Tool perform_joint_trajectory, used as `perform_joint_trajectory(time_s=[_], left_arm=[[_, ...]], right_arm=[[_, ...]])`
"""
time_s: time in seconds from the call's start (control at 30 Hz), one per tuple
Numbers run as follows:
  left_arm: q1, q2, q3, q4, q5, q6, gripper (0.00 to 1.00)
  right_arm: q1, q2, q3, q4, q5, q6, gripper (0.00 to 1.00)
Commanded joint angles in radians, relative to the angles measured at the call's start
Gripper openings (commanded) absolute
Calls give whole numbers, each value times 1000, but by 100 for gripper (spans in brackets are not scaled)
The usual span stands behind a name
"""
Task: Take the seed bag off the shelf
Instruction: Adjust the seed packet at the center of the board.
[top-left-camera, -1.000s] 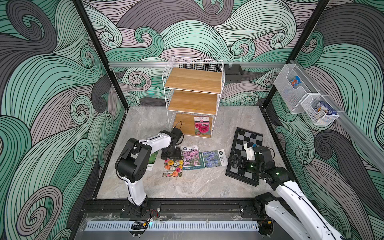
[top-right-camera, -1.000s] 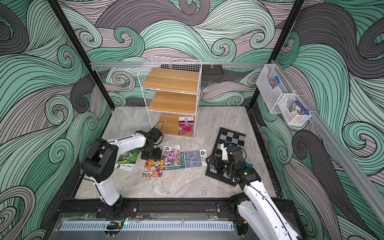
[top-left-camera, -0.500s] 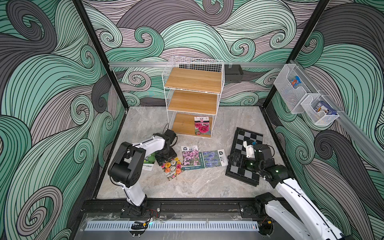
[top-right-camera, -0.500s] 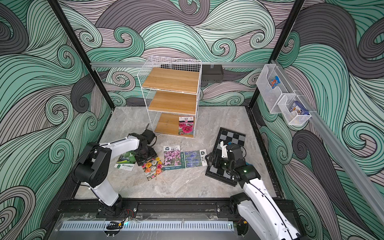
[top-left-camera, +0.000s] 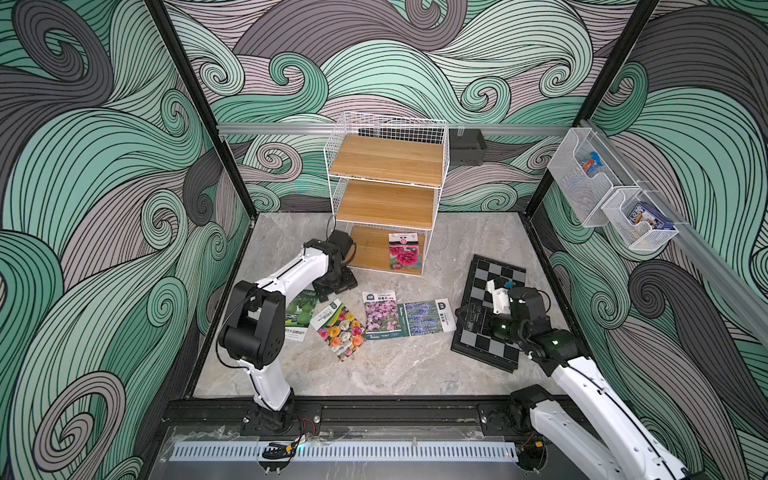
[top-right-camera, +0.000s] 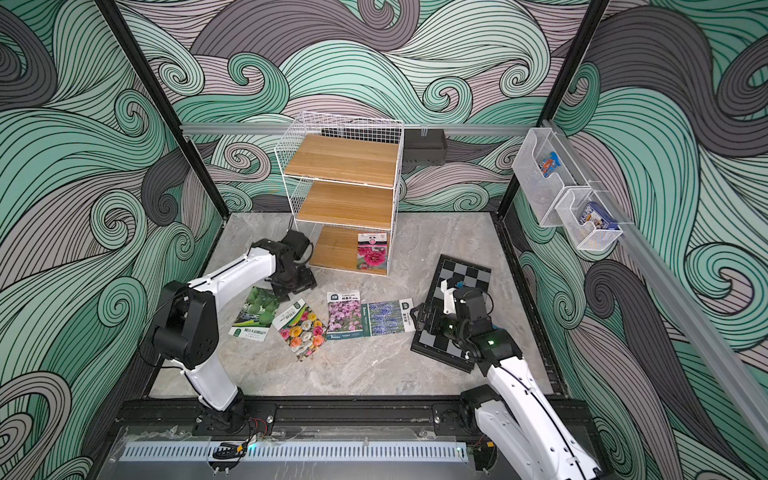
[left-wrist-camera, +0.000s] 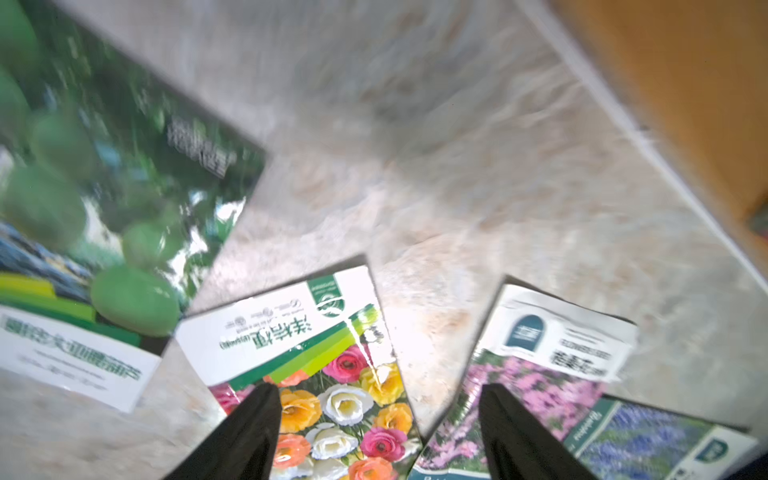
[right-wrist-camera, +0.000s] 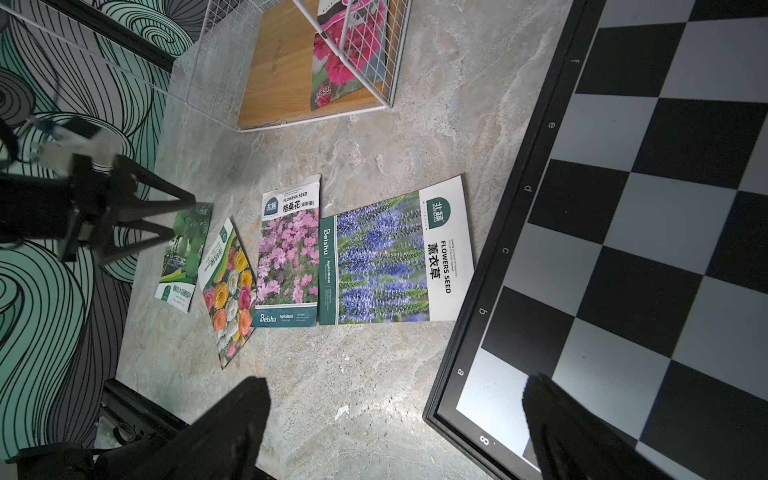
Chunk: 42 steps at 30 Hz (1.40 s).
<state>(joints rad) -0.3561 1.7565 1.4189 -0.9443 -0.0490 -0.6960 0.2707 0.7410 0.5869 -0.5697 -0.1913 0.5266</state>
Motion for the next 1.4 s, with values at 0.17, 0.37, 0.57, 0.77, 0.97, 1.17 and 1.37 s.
perform_joint_trajectory(time_s=[0.17,0.37,0.57,0.77,0.97,1.17,1.37], left_arm=[[-47,-54,-6,-59,43,673,76],[-75,-154,-196,135,45,845,77],[-92,-167,-333,243,41,925,78],[-94,-145,-432,345,45,976,78],[-97,-96,-462,403,44,971,78],[-110,-49,-462,377,0,944,78],[-116,-48,-489,373,-64,889,77]], right_arm=[[6,-14,8,6,4,12,99],[6,-32,-10,2,-4,14,99],[6,-24,-25,3,-13,19,99],[6,-19,-26,2,-14,14,99],[6,-10,-30,2,-11,13,99],[7,-5,-24,1,2,6,99],[6,7,-24,3,13,-1,99]])
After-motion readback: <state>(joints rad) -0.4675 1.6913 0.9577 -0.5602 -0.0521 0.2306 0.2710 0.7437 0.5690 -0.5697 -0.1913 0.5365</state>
